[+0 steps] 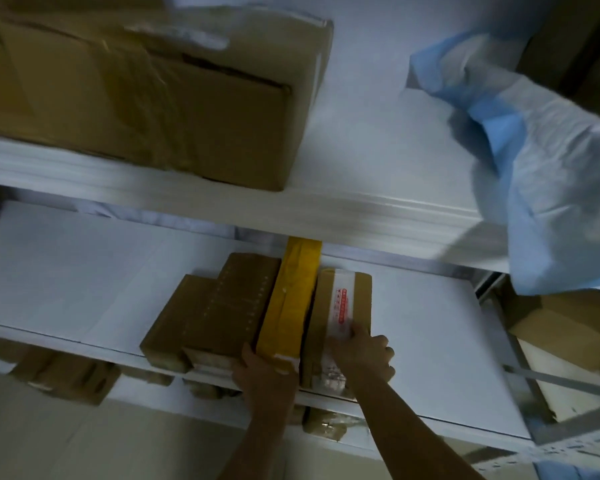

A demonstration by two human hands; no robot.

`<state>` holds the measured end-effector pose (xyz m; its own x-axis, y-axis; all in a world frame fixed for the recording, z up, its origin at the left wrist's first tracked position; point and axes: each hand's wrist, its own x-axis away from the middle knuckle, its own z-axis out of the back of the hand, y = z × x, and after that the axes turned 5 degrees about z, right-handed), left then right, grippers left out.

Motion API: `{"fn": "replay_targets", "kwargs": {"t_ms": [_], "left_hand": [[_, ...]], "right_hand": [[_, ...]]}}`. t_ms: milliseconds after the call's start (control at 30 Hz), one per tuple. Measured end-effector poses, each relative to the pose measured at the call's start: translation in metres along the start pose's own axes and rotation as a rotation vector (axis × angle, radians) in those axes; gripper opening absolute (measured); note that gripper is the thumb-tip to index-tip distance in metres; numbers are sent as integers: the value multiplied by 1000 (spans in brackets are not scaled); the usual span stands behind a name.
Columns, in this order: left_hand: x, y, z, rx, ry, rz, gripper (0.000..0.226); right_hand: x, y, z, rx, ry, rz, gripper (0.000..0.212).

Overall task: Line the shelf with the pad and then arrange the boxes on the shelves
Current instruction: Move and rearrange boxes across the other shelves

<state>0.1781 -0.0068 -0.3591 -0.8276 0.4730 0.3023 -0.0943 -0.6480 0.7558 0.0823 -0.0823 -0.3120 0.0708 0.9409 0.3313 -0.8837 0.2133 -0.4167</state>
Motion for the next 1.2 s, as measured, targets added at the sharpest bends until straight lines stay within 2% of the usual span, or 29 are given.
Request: {"fn": "replay_targets", "kwargs": {"t_ms": [133,200,267,333,433,500,567,633,667,733,800,833,900,967,1067,1133,1200], "left_hand": [[-6,5,33,122,53,-43,65],[-11,10,56,210,116,-60,47],[-16,19,89,262,194,-77,30],[-18,27,123,306,249,-140,16],[-14,46,172,479,327,-252,16],[-9,64,204,561,394,-333,15],[2,91,240,634,457,-471,13],[12,122,275,699,509,-641,27],[15,137,289,710,494,-706,34],[12,164,303,617,392,-748,36],[11,186,308,467,223,-692,37],[14,193,310,416,141,-652,44],[23,200,312,327,47,-587,59],[33,202,315,249,43,-551,68],[38,202,322,346,2,-504,55],[43,201,324,518,-62,-431,42],[47,200,325,597,-162,-355,36]], "right_hand": [[27,-11,10,-123,242,77,45],[44,-19,19,-334,367,148,35],[66,-32,27,-572,427,221,38],[91,-50,36,-665,448,290,41],[138,-87,53,-843,533,407,51],[167,-110,71,-1010,623,452,50],[187,-128,95,-1132,715,487,40],[199,-139,127,-1151,781,494,20],[203,-144,145,-1098,765,497,20],[195,-154,168,-905,616,483,43],[189,-164,183,-731,438,477,59],[188,-167,187,-707,355,487,61],[195,-170,194,-768,211,464,67],[199,-164,198,-823,173,441,64],[201,-149,202,-950,123,378,62],[198,-141,207,-1064,9,318,67],[198,-137,215,-1106,-90,287,60]]}}
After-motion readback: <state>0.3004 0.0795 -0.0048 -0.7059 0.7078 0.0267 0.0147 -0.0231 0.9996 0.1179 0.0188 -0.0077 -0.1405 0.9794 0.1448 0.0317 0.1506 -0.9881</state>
